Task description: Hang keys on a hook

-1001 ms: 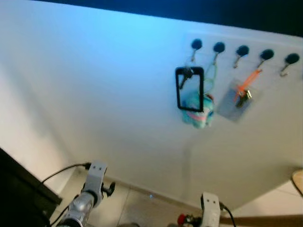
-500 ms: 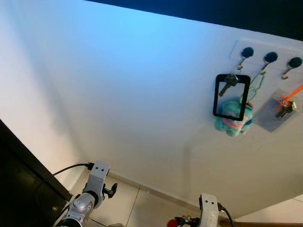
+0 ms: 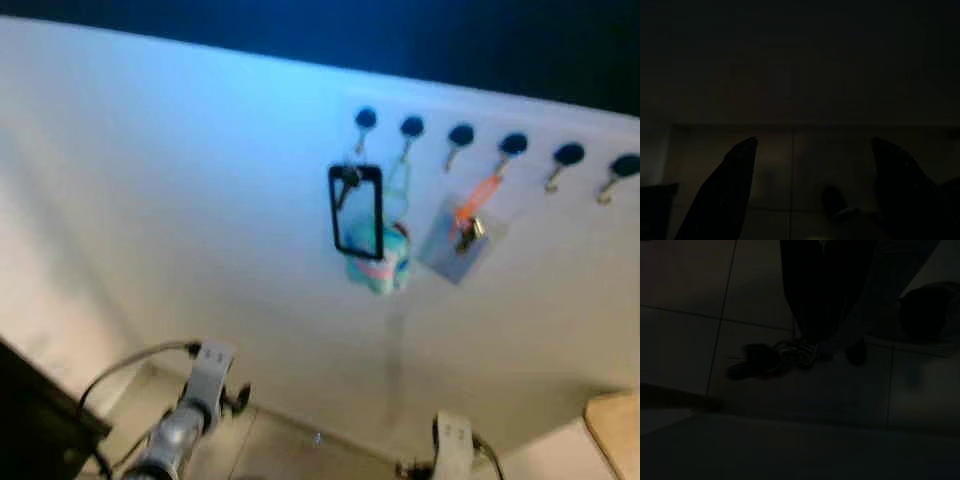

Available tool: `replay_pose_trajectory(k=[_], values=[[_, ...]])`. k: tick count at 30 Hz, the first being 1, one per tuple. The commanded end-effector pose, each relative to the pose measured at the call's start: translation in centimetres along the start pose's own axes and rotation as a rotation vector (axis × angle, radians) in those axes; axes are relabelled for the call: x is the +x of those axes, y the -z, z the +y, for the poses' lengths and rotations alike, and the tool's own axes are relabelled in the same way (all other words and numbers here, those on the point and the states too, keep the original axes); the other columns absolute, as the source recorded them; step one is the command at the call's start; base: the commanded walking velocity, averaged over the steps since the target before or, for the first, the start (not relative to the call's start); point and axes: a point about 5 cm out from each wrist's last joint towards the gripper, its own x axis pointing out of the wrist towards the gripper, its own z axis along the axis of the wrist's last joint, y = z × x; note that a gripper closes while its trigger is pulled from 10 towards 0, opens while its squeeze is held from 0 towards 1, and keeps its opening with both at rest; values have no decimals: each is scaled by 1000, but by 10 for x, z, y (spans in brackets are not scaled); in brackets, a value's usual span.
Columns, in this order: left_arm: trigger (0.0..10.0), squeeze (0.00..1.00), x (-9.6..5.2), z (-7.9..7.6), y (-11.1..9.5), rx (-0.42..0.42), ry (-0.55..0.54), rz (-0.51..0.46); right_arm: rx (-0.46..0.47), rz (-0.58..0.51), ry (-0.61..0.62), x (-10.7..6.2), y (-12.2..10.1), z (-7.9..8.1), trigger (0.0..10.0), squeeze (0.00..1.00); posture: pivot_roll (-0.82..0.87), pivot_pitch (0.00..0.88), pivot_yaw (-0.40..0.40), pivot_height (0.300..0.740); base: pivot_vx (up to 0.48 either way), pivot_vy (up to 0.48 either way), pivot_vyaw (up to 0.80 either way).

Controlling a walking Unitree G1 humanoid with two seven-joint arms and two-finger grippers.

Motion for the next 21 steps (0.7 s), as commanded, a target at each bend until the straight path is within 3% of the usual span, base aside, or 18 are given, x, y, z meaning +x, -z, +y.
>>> replay_pose_trajectory(k=[1,21], values=[[10000,0,-2,3,4,13,-16,10,0,-8,-13,0,-1,3,10000,0,89,32,-5,740,0,0,0],[10000,0,-2,3,3,9,-15,4,5,-4,-20,0,0,4,10000,0,89,34,-3,740,0,0,-800]])
